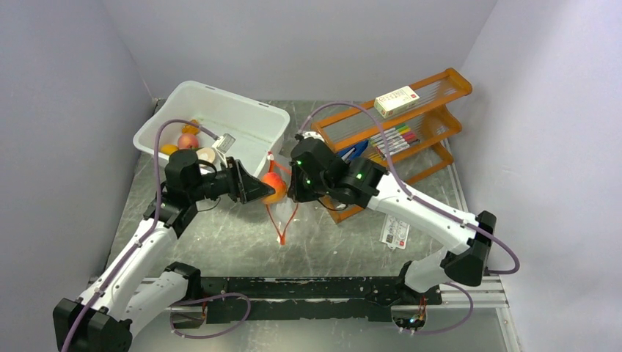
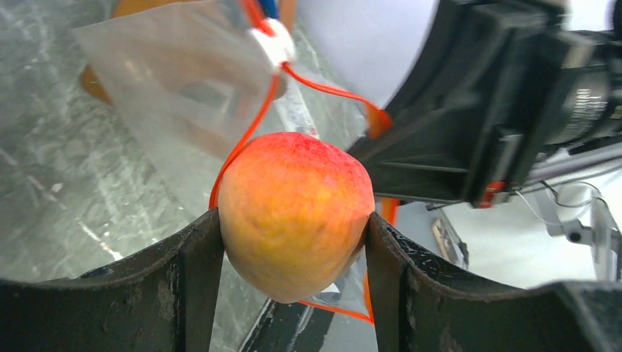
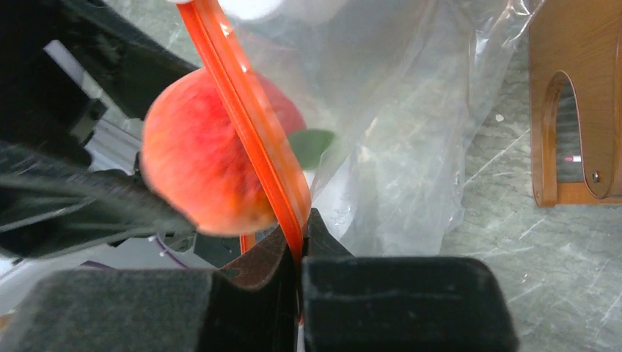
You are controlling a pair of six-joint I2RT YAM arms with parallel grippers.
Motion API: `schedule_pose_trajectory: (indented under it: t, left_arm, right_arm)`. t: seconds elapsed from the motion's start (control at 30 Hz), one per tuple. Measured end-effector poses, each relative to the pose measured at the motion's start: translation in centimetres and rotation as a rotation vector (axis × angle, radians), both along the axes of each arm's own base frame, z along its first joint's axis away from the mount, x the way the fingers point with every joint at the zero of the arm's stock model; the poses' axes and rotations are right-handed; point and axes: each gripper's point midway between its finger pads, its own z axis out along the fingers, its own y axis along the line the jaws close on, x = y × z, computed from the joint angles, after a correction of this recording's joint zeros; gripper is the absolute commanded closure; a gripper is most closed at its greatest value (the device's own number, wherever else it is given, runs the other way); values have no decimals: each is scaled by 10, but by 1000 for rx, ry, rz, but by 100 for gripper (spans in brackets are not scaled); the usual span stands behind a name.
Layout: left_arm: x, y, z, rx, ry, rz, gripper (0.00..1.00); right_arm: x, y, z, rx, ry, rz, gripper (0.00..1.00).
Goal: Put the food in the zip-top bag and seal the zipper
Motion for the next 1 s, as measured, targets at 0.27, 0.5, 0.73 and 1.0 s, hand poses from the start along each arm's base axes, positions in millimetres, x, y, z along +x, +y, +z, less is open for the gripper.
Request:
schedule_pose_trajectory:
  t: [0.27, 0.5, 0.73, 1.0]
  left_arm:
    - [6, 6, -15, 64, 16, 59, 48]
    - [7, 5, -14, 82, 38, 61, 46]
    - [9, 5, -9, 110, 56, 76, 46]
    - [8, 10, -4, 157, 90, 111, 38]
  right_arm:
    - [-3, -2, 20, 82, -55, 23, 100]
    - [-3, 3, 17, 101, -63, 44, 100]
    - [-2, 7, 17, 117, -69, 46, 100]
    - [1, 10, 11, 126, -72, 34, 100]
